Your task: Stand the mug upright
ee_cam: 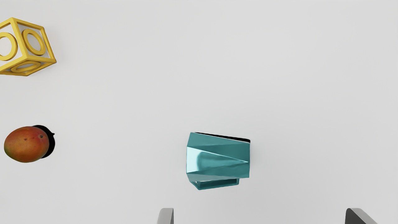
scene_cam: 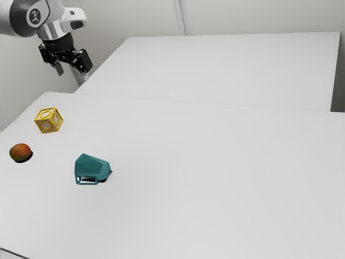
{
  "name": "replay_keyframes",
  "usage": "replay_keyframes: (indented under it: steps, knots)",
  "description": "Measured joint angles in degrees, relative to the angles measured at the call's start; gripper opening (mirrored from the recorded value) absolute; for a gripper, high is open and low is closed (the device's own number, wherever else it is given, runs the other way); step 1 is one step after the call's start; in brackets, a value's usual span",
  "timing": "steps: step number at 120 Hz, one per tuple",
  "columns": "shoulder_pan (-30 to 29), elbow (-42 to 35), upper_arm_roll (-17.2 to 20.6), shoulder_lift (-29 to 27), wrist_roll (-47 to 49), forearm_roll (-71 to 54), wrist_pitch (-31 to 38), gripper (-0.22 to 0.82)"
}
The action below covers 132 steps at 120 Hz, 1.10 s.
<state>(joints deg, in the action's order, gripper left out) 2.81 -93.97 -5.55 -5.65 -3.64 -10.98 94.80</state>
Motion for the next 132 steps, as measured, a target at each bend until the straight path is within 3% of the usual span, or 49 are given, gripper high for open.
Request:
replay_keyframes:
  steps: [32,61,92,132]
  knots:
    - [-1.67,-0.89,-0.09,-0.14,-0.21,0.15,1.0,0.6]
    - [-9.92,-1.05,-0.31,0.75,-0.48,7.83,-0.8,0.6]
    - [-25.42,-1.06,-0.36,9.77,-1.24,21.05,-8.19,0.6]
    - [-27.16,-1.03,-0.41,21.14,-7.3,26.54,-12.95,0.6]
